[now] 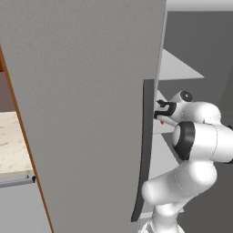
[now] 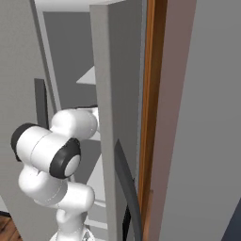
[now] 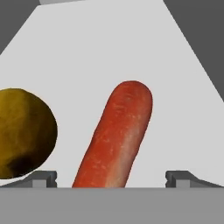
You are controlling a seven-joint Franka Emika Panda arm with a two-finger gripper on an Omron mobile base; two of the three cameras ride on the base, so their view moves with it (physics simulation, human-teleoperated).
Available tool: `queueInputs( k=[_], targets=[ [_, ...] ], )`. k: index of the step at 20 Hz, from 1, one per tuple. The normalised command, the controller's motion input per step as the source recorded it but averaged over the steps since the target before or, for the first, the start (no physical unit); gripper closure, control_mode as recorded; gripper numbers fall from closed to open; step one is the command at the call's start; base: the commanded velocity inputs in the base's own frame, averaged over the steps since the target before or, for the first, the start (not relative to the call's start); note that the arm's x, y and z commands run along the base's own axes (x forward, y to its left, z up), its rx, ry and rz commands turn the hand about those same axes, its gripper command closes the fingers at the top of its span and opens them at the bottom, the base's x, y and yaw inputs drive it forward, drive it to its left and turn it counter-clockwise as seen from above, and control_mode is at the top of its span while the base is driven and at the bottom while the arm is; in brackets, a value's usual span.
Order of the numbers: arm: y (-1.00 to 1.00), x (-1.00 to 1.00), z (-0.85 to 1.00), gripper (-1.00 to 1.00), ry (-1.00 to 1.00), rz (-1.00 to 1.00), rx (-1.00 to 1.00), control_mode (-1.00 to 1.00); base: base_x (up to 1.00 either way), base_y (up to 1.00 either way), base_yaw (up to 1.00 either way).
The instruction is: Take the corn, carrot, and lemon from the freezer and place them in the bowl on the counter.
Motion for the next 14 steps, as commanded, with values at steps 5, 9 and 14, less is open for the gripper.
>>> queueInputs(
  k=[5,9,14],
  targets=[
    [0.0,0.08,-0.21,1.0,0.0,0.0,0.0,-1.0,0.0,0.0,0.0],
    [0.0,0.03,-0.06,1.0,0.0,0.0,0.0,-1.0,0.0,0.0,0.0],
    [0.0,0.0,-0.03,1.0,0.0,0.0,0.0,-1.0,0.0,0.0,0.0]
  ],
)
